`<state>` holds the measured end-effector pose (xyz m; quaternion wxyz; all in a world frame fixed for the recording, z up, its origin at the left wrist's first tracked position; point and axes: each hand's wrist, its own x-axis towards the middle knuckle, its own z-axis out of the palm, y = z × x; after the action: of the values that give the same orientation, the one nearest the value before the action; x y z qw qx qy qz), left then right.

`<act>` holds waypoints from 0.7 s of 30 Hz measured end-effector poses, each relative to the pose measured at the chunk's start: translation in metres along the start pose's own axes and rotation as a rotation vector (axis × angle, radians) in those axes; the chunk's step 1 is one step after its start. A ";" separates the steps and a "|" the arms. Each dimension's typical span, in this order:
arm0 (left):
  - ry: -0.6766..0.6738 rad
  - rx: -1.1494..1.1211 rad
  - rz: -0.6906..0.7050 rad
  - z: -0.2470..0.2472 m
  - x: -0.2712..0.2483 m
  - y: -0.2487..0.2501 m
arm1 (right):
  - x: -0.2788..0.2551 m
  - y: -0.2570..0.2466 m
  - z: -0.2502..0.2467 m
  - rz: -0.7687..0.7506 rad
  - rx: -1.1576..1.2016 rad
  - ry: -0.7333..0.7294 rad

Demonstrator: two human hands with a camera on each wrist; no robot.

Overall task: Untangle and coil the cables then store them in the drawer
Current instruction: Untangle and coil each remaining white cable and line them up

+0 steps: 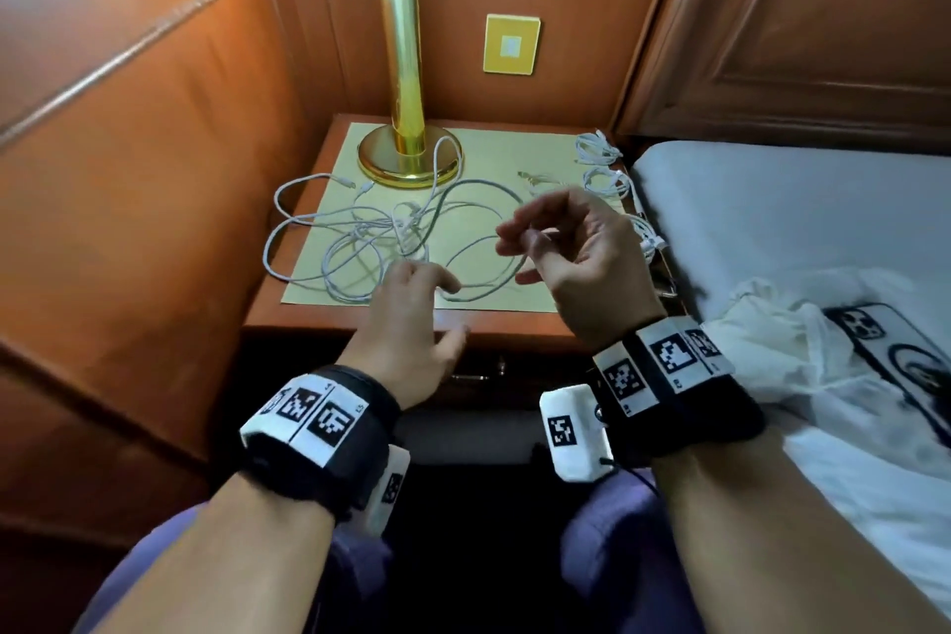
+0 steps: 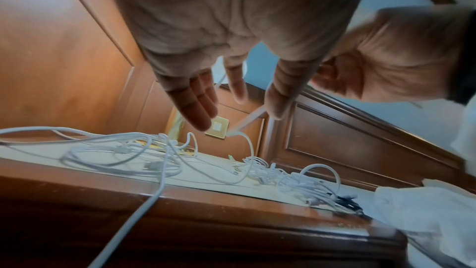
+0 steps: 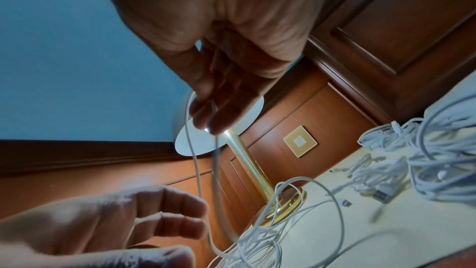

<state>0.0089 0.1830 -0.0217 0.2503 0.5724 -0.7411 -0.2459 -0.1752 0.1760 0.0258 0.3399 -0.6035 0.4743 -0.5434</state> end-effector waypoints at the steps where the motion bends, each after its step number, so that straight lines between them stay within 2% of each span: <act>1: 0.027 -0.021 -0.035 -0.002 -0.002 -0.001 | -0.002 -0.002 0.001 -0.003 0.012 -0.001; 5: 0.154 -0.157 -0.159 -0.011 0.006 -0.003 | -0.001 -0.005 0.007 -0.004 0.018 0.020; 8: 0.108 -0.129 -0.140 -0.012 0.022 -0.005 | 0.002 -0.004 0.009 -0.030 0.088 0.017; 13: -0.035 0.070 -0.130 -0.005 0.053 -0.007 | 0.016 -0.001 0.000 -0.124 0.298 0.080; 17: 0.029 0.037 -0.149 -0.001 0.071 -0.010 | 0.031 0.005 -0.011 -0.006 0.518 0.198; 21: -0.012 -0.117 -0.058 -0.001 0.076 -0.001 | 0.041 0.008 -0.012 0.118 0.760 0.185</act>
<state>-0.0067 0.1091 -0.0148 0.2718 0.5764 -0.7101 -0.2995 -0.1906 0.1362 0.0342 0.5254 -0.3549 0.3019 -0.7119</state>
